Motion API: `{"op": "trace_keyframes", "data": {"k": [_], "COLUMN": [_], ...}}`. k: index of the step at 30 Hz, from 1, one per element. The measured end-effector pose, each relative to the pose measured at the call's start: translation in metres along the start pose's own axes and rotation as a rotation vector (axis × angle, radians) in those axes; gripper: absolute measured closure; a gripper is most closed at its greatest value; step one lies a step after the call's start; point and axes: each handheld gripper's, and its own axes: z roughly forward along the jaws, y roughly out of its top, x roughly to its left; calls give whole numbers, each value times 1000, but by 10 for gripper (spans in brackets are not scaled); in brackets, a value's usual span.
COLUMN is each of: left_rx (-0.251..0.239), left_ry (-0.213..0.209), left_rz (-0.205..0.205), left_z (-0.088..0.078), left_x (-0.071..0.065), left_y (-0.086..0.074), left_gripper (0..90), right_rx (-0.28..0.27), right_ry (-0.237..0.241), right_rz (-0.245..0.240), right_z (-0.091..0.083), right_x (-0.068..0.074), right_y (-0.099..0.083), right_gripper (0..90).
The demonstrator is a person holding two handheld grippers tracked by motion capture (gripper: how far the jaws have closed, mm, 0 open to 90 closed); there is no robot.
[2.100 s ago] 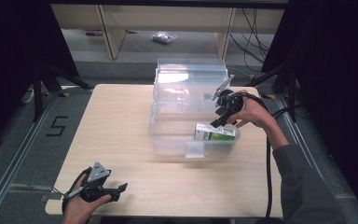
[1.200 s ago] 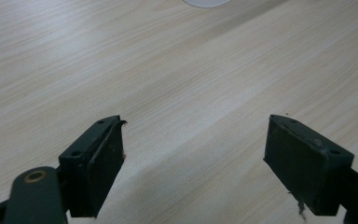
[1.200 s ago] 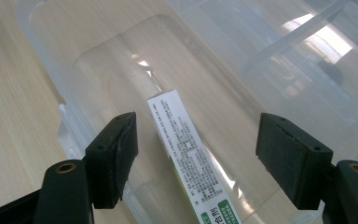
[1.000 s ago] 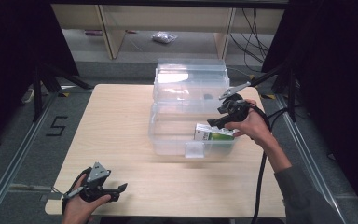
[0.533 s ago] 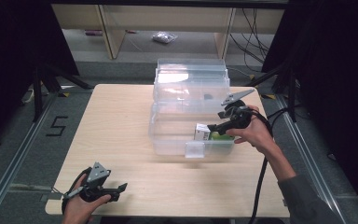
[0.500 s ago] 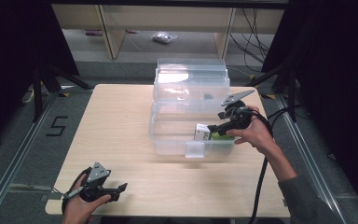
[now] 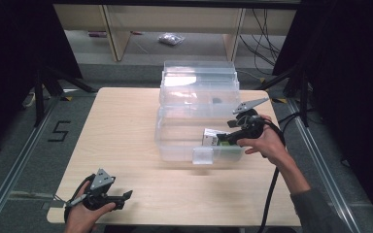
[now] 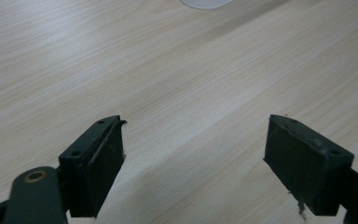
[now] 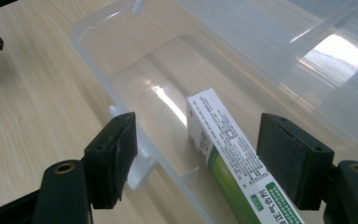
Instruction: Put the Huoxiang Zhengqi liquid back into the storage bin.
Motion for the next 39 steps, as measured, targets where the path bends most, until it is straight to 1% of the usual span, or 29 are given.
{"op": "trace_keyframes", "data": {"k": [1,2,3,4,5,6,7,8,10,12,13,14,15,16,17,19,20,21,23,24,25,28,29,30,31,34,35,38,39], "left_rx": [0,0,1,-1,6,4,2,-3,4,7,2,-3,7,8,-1,3,8,8,8,3,0,-4,-3,10,12,8,0,7,10], "left_ry": [1,1,4,2,0,1,5,6,3,3,6,6,3,3,4,4,3,3,4,5,3,8,8,16,19,19,12,13,23], "left_rz": [-2,-2,0,0,1,0,0,1,1,1,-1,8,-1,0,-11,-2,1,1,0,-1,-9,-8,-7,13,8,5,-3,0,10], "left_z": [0,0,0,0,0,0,0,0,0,0,0,0,0,0,0,0,0,0,0,0,0,1,1,0,1,1,1,1,1], "left_x": [0,0,0,0,0,0,0,0,0,0,0,0,0,0,0,0,0,0,0,0,0,-1,-1,1,0,0,-1,-1,0], "left_y": [0,0,0,0,0,0,0,0,0,0,0,0,0,0,0,0,0,0,0,0,0,-1,0,-1,0,0,0,0,0], "left_gripper": [190,191,190,190,190,190,190,190,190,190,190,190,190,190,190,190,190,190,190,190,191,191,190,190,190,191,191,191,190], "right_rx": [6,-5,-21,-2,-17,0,-10,-26,-7,-43,-29,-62,-35,-38,-43,-66,-46,-48,-52,-60,-54,-57,-41,-43,-53,-57,-60,-67,-76], "right_ry": [5,11,7,19,16,26,25,27,41,35,38,34,45,53,52,53,57,60,68,59,60,53,53,49,41,46,42,37,49], "right_rz": [2,-6,4,7,5,13,1,7,5,5,11,28,17,12,24,5,27,36,27,-5,26,22,59,31,23,37,27,26,23], "right_z": [-1,-1,1,-1,1,0,0,2,-1,2,0,2,-1,-1,0,3,1,2,3,4,3,4,4,5,6,7,8,7,8], "right_x": [1,0,2,3,5,6,6,7,8,8,8,10,10,10,11,11,13,15,16,14,18,18,21,19,20,24,25,31,33], "right_y": [0,-1,-2,-2,-3,-3,-4,-5,-5,-7,-7,-9,-9,-10,-11,-12,-12,-13,-14,-14,-15,-17,-19,-19,-21,-25,-27,-31,-33], "right_gripper": [297,295,292,289,288,287,287,287,287,287,287,287,286,286,285,281,280,279,278,276,275,264,262,262,262,251,246,245,245]}}
